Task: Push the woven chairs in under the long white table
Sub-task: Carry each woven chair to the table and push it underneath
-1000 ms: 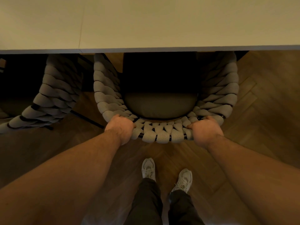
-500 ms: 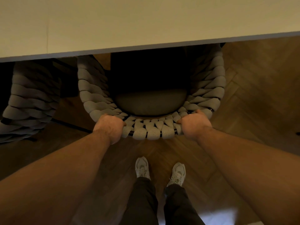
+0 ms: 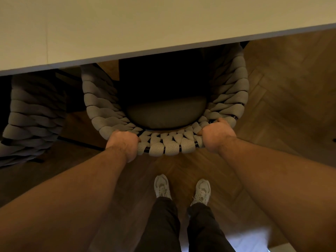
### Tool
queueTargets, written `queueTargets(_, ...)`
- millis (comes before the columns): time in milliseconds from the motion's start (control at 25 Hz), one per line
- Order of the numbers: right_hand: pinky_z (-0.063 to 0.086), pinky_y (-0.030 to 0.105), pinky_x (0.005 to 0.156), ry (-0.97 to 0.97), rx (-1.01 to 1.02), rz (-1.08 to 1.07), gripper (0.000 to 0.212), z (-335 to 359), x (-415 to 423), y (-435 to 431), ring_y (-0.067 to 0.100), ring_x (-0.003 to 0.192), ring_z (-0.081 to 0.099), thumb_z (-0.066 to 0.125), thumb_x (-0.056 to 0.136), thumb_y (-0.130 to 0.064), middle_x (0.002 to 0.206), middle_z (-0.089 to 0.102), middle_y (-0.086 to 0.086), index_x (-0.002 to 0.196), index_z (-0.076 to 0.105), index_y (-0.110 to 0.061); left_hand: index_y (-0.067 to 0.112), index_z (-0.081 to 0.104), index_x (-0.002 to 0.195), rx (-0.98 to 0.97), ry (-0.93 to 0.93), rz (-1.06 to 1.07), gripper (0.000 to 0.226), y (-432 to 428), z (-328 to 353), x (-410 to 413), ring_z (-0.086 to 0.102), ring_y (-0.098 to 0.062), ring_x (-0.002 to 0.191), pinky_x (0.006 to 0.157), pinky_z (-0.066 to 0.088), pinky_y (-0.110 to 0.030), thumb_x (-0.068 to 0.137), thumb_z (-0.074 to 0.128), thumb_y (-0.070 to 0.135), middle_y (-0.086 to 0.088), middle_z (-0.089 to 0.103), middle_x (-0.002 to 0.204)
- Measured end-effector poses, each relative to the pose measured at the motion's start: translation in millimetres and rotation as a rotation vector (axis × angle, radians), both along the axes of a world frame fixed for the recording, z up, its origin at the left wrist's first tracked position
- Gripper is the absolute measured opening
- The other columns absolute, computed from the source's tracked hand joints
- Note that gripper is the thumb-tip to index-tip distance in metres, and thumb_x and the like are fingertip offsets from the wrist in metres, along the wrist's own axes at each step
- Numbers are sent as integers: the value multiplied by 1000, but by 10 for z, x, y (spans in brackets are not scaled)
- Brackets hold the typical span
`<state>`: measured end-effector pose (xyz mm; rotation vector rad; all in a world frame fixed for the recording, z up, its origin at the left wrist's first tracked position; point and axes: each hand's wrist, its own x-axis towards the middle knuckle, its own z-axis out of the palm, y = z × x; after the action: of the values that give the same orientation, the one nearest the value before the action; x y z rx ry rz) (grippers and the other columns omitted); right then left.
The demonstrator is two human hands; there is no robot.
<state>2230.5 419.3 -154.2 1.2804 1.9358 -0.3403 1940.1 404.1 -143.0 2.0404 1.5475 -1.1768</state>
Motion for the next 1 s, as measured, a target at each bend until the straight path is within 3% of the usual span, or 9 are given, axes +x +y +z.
queueTargets(160,29,51,119,-24,71,-67,25,76,-45,-103,28,122,58,56,102,-33,122,68,1,124,67,-29,38,59,134,-15,-5,-45,37,5,22,-12,60,-22,115,112,39,-46,98,62,26,4,66,121)
queueTargets(240,26,52,123,16,128,-119,32,109,-36,-232,31,130,54,52,103,-31,134,64,6,132,64,-24,36,56,140,-36,-76,-3,44,-21,110,-6,60,-23,117,111,43,-45,98,62,27,2,65,125)
queueTargets(360,26,50,126,217,167,-276,46,224,23,-455,31,143,43,55,102,-30,152,53,6,147,56,-21,35,49,150,-82,-192,125,56,-106,310,41,60,-19,110,102,52,-42,96,65,29,2,63,125)
queueTargets(440,35,48,123,359,129,-452,57,386,106,-629,30,149,37,61,100,-24,160,45,4,155,49,-20,32,45,154,-92,-223,153,60,-158,475,128,59,-17,106,95,53,-36,97,64,30,1,62,129)
queueTargets(560,52,44,106,451,117,-652,54,679,294,-877,29,131,57,64,96,-23,144,59,3,149,55,-27,31,55,148,-90,-277,103,50,-156,738,365,60,-17,100,82,49,-32,99,63,28,1,64,122)
queueTargets(840,52,33,103,464,213,-1109,43,1041,1361,-1849,23,124,64,62,97,-26,136,69,2,139,67,-23,35,62,139,41,-429,-89,44,-252,1211,1525,65,-17,111,94,57,-40,94,64,35,7,69,125)
queueTargets(1000,55,35,101,442,268,-1286,36,1139,2196,-2293,23,119,66,63,98,-29,129,72,2,132,71,-22,36,59,142,45,-423,-249,43,-213,1378,2367,65,-15,111,94,57,-36,100,56,35,8,67,127)
